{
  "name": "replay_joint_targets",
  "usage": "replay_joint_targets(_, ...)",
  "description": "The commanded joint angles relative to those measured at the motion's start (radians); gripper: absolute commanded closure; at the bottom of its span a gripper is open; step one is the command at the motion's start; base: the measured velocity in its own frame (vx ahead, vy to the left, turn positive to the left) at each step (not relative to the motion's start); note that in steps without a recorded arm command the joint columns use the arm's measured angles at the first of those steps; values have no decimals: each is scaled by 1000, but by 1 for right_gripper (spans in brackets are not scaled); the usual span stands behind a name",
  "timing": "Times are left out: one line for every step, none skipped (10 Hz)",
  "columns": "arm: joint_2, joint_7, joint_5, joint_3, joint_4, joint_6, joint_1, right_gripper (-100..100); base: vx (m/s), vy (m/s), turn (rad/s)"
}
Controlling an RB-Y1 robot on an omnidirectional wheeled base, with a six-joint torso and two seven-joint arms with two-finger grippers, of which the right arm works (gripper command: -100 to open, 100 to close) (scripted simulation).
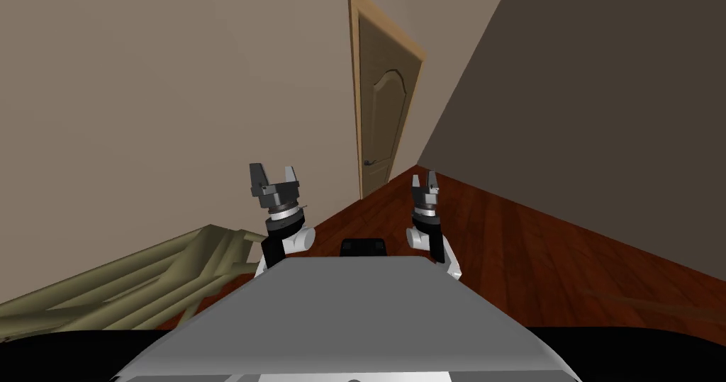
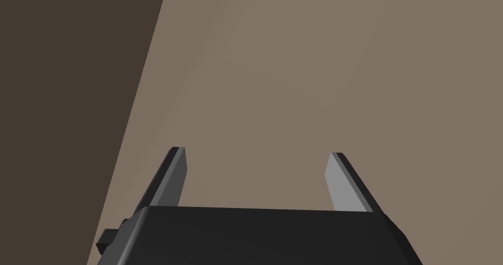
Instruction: Pull the door open
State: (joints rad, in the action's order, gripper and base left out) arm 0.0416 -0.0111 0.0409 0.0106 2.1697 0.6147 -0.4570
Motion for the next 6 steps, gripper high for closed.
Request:
replay_joint_targets(5, 1, -1, -1, -38, -6, 22, -100, 83, -51, 132)
replay_joint_targets(10, 0, -3, 1, -69, -4, 36, -100, 81, -54, 156)
replay_joint_targets(15, -1, -5, 2, -95, -2, 51, -100, 80, -68, 137)
replay_joint_targets(15, -1, -5, 2, -101, -2, 51, -100, 40, -58, 27)
replay_joint_targets(20, -2, -8, 4, -132, 0, 65, -100, 35, -44, 75)
replay_joint_targets(25, -4, -10, 6, -159, 2, 82, -100, 57, -53, 180)
